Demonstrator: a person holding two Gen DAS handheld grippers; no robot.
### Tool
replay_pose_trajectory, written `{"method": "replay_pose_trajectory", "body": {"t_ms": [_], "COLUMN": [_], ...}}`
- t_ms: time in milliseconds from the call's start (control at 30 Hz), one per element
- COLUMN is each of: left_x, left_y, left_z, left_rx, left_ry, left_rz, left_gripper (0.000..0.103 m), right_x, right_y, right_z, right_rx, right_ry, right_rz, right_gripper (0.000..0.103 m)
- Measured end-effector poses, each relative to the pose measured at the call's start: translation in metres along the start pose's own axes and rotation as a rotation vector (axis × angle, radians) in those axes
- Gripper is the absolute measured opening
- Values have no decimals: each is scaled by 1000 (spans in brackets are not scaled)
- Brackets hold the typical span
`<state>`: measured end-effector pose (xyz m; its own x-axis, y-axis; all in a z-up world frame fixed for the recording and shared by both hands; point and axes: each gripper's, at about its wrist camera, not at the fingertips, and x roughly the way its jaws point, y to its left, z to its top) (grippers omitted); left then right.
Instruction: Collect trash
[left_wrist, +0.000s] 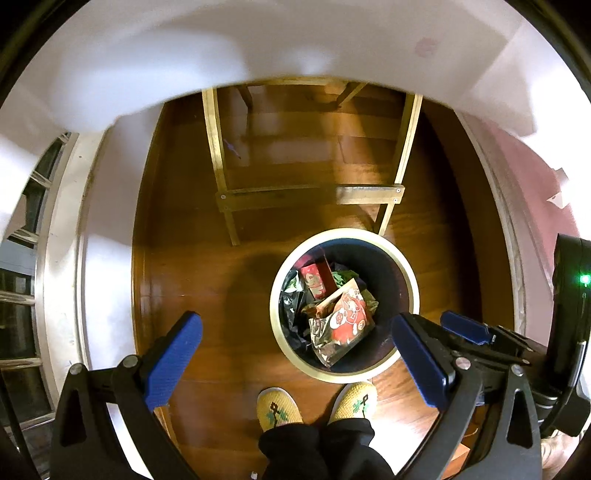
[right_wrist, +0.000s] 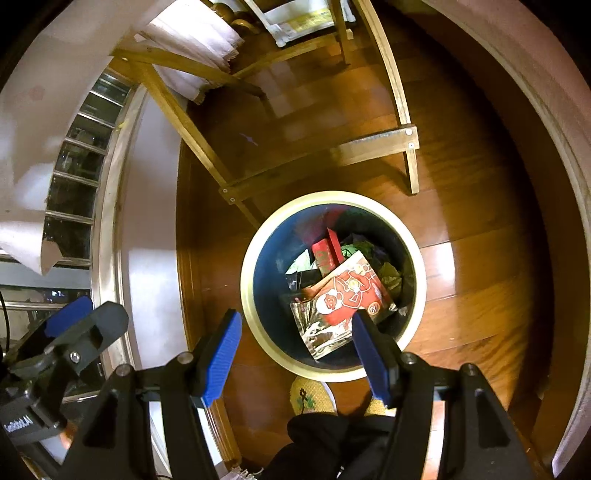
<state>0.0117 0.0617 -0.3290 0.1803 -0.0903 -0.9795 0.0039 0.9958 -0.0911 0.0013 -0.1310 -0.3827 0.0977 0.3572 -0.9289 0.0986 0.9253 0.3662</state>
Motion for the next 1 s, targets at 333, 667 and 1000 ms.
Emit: {"method": "replay_pose_trajectory", "body": {"t_ms": [333, 667, 1000], "left_x": [-74, -179, -275], "left_y": [-7, -24, -40], "left_z": [14, 35, 47], "left_rx": [-4, 14, 21], "left_ry": [-28, -100, -199], "left_rz": [-10, -29, -18], "left_gripper": [102, 102, 102], "right_x": [-70, -176, -272], "right_y": [29, 66, 91], "right_z": [3, 15, 20], "right_rx": [-53, -135, -202], "right_ry": [-42, -129, -188], "right_rz": [-11, -19, -33], "right_gripper": [62, 62, 62]}}
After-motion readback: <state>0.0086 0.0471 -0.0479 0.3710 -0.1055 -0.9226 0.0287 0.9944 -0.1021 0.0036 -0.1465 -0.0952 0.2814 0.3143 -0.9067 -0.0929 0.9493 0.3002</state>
